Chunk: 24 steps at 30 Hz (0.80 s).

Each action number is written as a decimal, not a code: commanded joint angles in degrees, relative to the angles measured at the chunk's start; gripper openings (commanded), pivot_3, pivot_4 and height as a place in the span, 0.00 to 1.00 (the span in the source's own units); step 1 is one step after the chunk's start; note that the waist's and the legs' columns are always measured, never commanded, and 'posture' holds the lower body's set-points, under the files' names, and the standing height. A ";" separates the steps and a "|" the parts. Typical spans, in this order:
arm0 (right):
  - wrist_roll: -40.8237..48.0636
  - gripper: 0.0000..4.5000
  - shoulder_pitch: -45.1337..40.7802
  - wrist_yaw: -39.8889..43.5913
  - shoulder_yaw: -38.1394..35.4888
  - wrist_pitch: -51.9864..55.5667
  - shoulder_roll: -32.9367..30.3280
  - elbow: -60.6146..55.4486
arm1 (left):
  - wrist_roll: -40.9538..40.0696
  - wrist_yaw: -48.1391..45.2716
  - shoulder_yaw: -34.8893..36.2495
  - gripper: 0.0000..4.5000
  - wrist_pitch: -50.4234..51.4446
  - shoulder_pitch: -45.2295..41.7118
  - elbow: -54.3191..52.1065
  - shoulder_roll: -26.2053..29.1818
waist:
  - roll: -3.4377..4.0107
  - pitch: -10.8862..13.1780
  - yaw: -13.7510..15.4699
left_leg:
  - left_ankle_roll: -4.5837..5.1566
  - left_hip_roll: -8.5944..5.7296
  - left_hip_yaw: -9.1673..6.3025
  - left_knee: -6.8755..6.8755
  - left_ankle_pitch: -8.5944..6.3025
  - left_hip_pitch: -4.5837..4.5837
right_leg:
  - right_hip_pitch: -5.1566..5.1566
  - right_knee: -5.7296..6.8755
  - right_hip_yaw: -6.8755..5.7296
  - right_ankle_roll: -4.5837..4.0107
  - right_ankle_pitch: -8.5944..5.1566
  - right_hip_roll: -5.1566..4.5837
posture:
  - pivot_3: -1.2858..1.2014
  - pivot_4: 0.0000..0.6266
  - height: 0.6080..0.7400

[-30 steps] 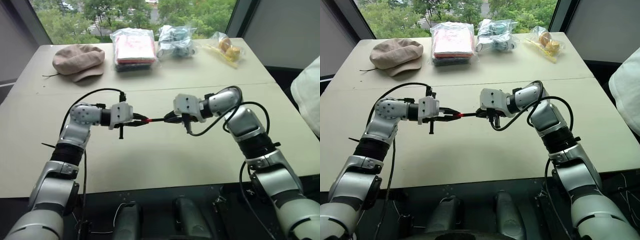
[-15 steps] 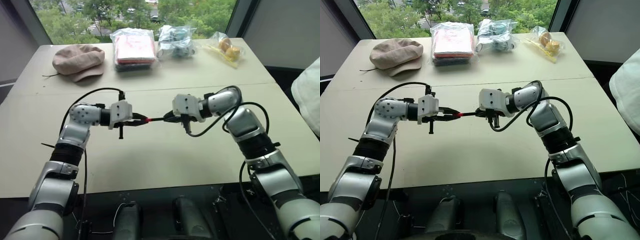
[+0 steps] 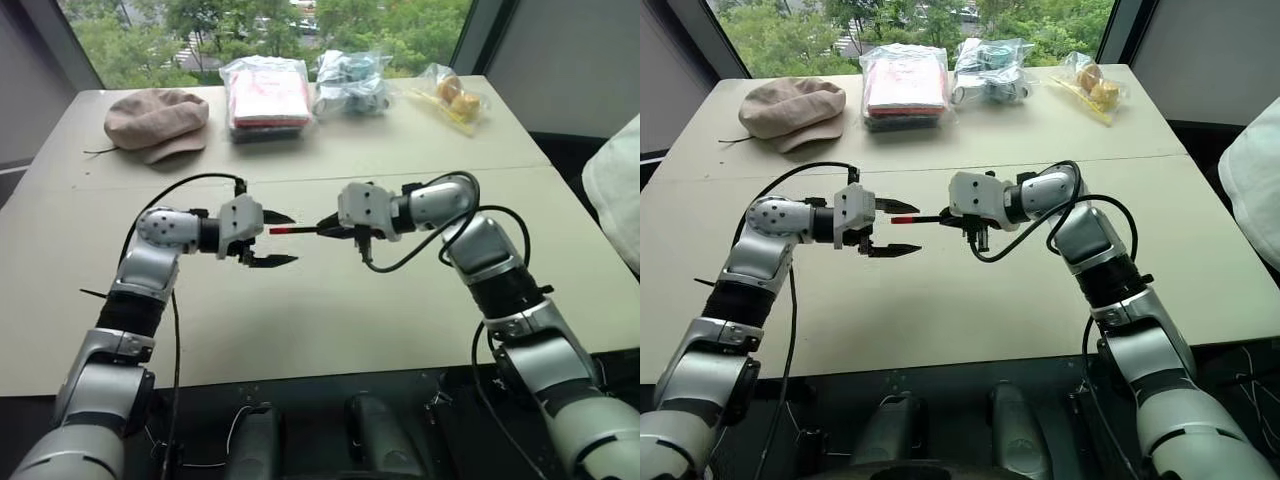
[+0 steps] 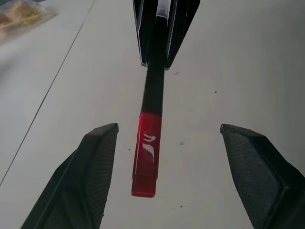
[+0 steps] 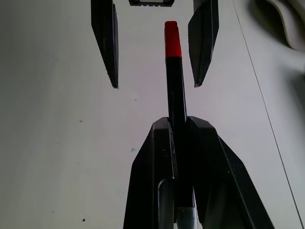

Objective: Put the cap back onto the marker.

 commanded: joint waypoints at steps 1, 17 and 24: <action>0.71 0.00 -0.51 -0.30 -2.11 -1.02 -2.56 -0.23 | -2.04 2.02 2.53 1.00 2.32 1.54 -5.15 1.56 | 0.00 0.00 0.02 | 0.00 0.00 0.00 0.00 0.00 0.00 | 0.00 0.00 0.00 0.00 0.00 0.00 | 0.52 0.24 1.00; 0.80 0.00 13.25 -21.46 -19.73 25.47 -12.18 -5.72 | -3.52 17.00 2.98 1.00 15.63 6.01 -14.61 -3.92 | 0.00 0.00 0.51 | 0.00 0.00 0.01 0.00 0.00 -0.02 | 0.00 -0.01 0.02 0.00 0.00 -0.01 | 0.52 0.24 1.00; 3.58 0.00 16.15 -32.69 -29.04 43.59 -9.82 -12.20 | -4.42 16.87 0.62 1.00 18.57 0.80 -10.65 -8.04 | 0.00 0.00 1.27 | 0.00 -0.01 0.02 0.01 0.00 -0.02 | 0.00 -0.01 0.03 0.00 0.00 0.01 | 0.52 0.24 1.00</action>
